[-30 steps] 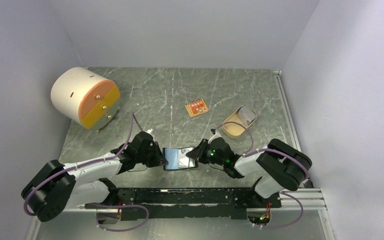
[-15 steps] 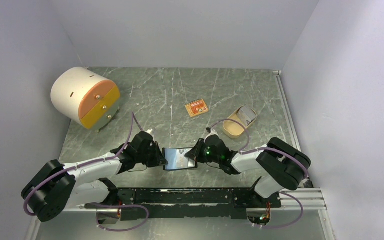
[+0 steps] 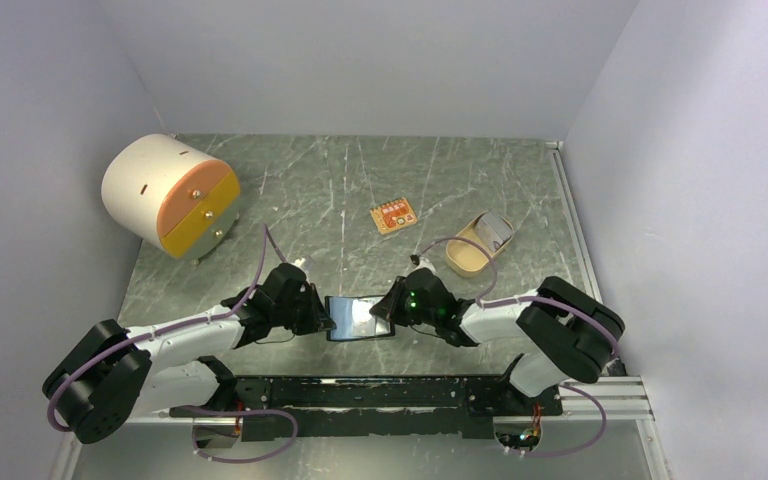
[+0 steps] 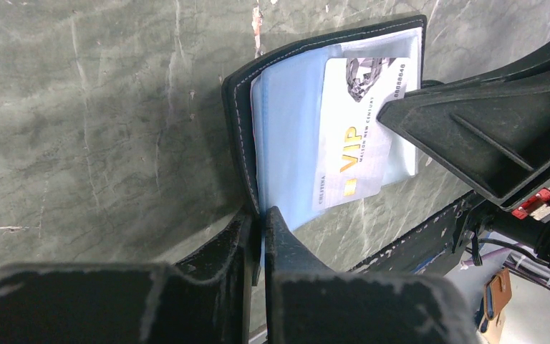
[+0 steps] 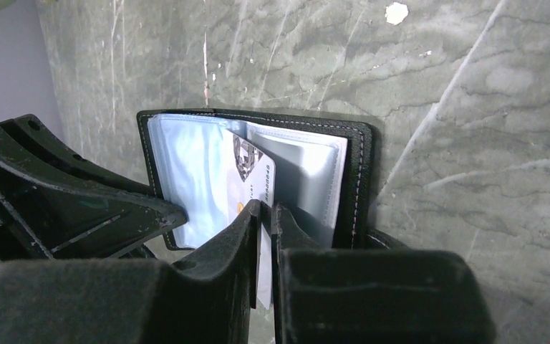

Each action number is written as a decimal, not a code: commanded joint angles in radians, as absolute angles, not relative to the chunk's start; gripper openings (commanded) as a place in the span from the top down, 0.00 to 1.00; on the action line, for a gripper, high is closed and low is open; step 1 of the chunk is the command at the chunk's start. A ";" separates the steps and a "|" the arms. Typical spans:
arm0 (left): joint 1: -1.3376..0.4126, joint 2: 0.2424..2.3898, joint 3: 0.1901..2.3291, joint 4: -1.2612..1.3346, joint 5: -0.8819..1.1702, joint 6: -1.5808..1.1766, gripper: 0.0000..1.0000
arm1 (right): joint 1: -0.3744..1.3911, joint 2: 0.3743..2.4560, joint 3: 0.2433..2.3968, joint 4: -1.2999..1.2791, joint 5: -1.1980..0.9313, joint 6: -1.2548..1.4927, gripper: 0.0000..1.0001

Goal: Put the credit cards into the card holder
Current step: Insert the credit card into the card holder.

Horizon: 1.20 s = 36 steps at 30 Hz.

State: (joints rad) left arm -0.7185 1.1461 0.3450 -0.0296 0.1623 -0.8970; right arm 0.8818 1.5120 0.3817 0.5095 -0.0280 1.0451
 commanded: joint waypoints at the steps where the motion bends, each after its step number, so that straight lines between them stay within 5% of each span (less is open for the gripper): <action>1: -0.712 1.136 0.364 -0.037 0.147 -0.886 0.89 | 0.892 1.476 0.345 0.446 0.045 1.067 0.89; 16: -0.713 1.144 0.374 -0.035 0.152 -0.884 0.89 | 0.914 1.513 0.362 0.508 0.022 1.048 0.87; 30: -0.713 1.118 0.378 -0.034 0.164 -0.885 0.88 | 0.914 1.560 0.457 0.449 -0.034 0.946 0.74; 36: -0.713 1.115 0.376 -0.032 0.166 -0.888 0.88 | 0.915 1.553 0.439 0.451 -0.048 0.967 0.61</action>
State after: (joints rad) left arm -0.7185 1.1313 0.3470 -0.0345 0.1631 -0.8967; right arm 0.9100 1.5562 0.4496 0.4976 -0.0463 0.9802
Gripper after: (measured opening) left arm 0.123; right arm 0.371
